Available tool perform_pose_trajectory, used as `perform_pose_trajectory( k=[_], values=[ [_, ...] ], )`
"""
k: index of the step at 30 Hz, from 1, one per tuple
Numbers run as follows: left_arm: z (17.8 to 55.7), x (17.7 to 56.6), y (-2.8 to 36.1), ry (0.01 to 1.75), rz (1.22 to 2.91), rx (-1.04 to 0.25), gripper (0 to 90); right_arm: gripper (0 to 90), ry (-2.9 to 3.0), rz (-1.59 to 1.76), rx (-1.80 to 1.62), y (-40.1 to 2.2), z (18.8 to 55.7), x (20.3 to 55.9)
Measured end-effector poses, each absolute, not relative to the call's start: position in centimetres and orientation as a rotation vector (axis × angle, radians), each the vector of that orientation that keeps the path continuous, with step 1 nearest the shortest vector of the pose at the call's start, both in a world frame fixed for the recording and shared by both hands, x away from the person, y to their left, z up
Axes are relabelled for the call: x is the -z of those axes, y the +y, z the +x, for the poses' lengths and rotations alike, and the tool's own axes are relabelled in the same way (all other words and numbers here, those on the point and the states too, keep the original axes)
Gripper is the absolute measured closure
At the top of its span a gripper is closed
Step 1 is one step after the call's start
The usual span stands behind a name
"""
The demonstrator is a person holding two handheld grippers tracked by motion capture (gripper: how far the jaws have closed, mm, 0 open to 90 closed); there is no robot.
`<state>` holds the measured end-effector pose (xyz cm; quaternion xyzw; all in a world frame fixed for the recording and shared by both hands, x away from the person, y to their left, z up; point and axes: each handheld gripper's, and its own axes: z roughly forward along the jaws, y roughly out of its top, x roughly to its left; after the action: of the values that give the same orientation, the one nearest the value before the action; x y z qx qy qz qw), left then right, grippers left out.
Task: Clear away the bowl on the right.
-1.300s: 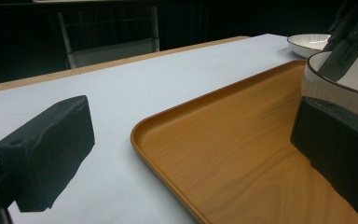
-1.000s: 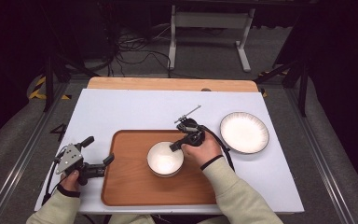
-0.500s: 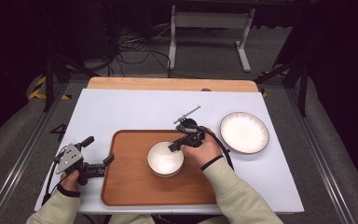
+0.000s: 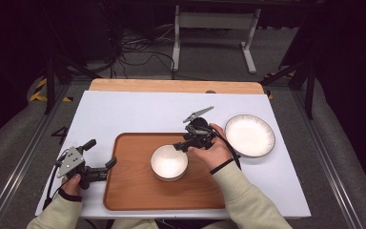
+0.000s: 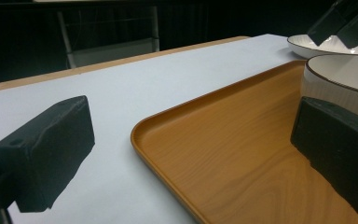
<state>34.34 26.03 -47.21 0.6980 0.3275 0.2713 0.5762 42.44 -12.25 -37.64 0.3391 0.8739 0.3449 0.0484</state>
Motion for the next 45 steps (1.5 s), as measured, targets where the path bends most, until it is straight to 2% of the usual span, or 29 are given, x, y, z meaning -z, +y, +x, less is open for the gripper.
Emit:
perform_pose_trajectory(
  k=[5,15,37,45],
  values=[
    [34.4,47.2,26.0,0.767,1.635,-0.633,0.2,38.4,2.619,0.998,-1.085,-12.9,41.9,36.9],
    [34.4,47.2,26.0,0.769,1.634,-0.632,0.2,37.3,2.519,0.932,-1.174,-14.8,40.7,35.6],
    [34.5,47.2,26.0,0.773,1.635,-0.629,0.2,39.2,2.275,0.824,-1.427,-19.2,38.5,35.8],
    [34.4,47.2,26.0,0.773,1.638,-0.629,0.2,34.7,2.197,0.799,-1.450,-21.0,37.7,36.1]
  ],
)
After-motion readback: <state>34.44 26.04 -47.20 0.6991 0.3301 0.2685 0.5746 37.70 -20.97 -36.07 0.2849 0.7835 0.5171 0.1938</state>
